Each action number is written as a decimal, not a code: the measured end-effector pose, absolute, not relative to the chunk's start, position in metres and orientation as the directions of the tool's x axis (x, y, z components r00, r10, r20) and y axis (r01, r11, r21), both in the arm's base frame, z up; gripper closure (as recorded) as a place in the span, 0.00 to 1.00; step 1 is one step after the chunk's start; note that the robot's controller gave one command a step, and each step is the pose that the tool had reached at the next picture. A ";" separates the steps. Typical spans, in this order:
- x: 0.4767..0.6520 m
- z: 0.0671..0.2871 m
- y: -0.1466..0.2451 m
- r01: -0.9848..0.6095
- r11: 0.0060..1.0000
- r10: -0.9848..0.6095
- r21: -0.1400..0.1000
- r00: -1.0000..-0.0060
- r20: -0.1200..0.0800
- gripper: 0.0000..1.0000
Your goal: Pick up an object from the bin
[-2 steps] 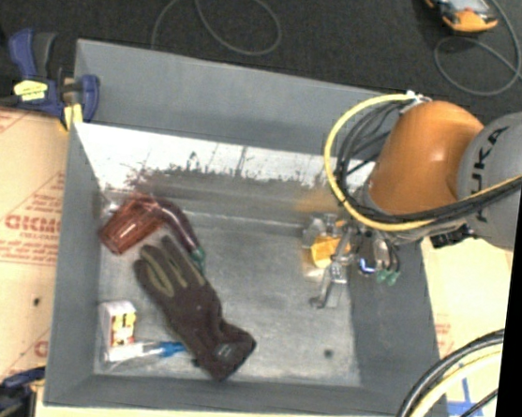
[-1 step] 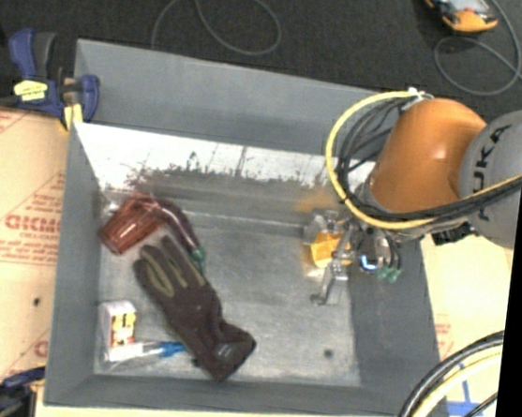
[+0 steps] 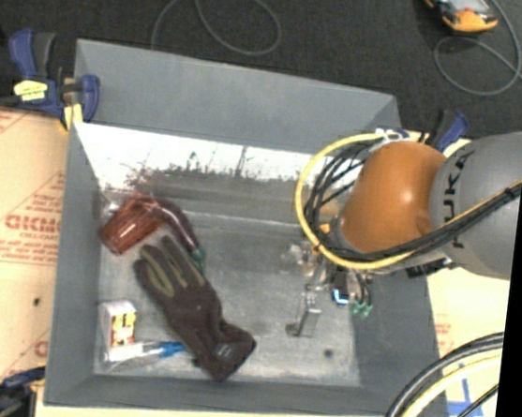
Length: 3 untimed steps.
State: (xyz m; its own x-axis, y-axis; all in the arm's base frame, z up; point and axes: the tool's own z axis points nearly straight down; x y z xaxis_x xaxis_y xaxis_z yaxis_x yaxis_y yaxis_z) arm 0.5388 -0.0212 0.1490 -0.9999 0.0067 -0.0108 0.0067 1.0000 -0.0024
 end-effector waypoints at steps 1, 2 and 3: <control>0.514 0.122 0.005 -0.020 1.000 -0.020 0.001 -1.000 0.012 0.00; 0.536 0.150 0.035 0.044 0.999 0.044 -0.001 -0.999 -0.010 0.00; 0.524 0.118 0.063 -0.020 1.000 -0.020 0.000 -1.000 -0.007 0.00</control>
Offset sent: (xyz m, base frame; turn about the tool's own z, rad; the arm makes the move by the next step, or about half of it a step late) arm -0.0002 0.0684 0.0097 0.0515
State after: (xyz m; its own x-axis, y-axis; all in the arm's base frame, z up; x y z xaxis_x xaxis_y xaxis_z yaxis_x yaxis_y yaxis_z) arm 0.5240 0.0625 0.1179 -0.9998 -0.0195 -0.0075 -0.0195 0.9998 0.0005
